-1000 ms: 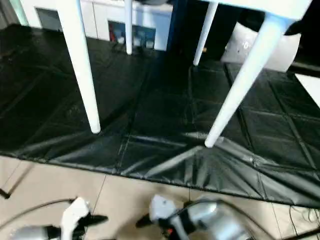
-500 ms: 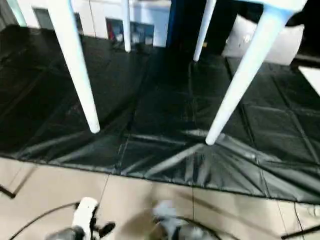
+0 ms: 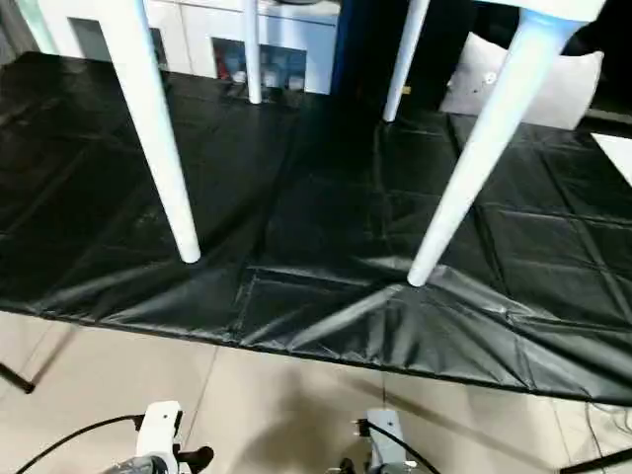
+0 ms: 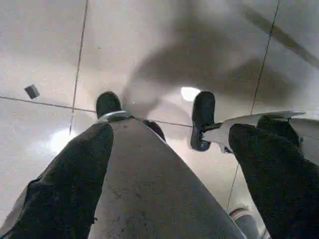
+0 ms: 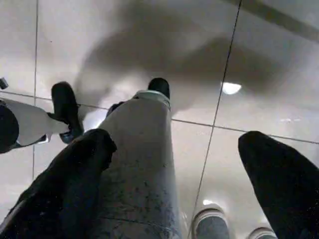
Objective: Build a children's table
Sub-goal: Flip table
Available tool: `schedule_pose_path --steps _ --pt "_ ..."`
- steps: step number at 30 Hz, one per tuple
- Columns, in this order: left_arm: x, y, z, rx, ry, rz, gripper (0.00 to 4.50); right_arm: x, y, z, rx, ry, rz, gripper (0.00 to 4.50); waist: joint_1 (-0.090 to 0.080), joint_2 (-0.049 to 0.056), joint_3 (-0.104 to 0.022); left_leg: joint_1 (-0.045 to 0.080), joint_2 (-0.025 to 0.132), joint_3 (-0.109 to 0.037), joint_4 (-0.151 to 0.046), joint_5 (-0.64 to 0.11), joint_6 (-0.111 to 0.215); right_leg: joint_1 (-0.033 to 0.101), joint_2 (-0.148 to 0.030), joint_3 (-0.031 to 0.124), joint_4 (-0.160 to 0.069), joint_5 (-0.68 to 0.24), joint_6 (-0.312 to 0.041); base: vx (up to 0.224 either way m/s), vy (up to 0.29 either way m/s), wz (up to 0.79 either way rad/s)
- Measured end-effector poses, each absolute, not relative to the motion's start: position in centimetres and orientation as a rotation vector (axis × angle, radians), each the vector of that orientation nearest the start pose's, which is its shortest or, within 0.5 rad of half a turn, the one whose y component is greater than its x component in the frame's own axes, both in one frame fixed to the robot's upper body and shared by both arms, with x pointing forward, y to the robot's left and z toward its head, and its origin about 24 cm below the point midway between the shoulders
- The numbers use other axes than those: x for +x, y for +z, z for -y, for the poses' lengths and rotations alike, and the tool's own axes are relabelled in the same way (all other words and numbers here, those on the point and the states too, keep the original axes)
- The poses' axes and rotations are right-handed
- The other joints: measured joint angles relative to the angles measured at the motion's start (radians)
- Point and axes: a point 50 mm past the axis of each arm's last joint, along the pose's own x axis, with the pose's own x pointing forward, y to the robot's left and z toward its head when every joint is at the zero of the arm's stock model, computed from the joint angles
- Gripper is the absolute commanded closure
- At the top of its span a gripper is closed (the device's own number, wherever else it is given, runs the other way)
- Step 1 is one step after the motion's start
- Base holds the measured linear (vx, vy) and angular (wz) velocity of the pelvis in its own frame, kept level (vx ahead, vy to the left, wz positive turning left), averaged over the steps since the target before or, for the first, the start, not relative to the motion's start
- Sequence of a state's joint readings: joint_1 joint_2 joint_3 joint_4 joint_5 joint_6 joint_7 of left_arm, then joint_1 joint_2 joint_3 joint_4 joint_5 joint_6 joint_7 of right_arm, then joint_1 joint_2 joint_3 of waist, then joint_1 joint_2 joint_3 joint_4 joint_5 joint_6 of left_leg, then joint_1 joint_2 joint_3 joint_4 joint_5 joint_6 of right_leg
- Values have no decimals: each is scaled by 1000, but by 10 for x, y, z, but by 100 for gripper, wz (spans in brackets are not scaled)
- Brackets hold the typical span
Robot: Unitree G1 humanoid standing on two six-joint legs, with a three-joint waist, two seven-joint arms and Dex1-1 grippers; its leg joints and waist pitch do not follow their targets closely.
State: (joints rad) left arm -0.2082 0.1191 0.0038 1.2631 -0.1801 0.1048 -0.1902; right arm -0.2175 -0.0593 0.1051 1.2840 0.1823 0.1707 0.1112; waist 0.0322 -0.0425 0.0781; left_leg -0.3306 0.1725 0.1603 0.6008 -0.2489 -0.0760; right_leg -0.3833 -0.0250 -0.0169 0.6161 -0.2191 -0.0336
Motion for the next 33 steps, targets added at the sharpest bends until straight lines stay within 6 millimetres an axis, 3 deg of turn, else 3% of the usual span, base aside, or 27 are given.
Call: schedule_pose_path --steps 9,33 --pt "156 -152 -178 -163 -26 -1140 35 147 -158 155 93 75 -1256 0 0 5 -4 0 0 1 0 0 0 0 0 0 0 0 0 0 0 0" --pt "156 -152 -178 -163 -26 -1141 35 147 -158 155 93 75 -1256 0 0 5 -5 0 0 2 -4 0 0 0 0 0 -4 0 0 0 0 0"
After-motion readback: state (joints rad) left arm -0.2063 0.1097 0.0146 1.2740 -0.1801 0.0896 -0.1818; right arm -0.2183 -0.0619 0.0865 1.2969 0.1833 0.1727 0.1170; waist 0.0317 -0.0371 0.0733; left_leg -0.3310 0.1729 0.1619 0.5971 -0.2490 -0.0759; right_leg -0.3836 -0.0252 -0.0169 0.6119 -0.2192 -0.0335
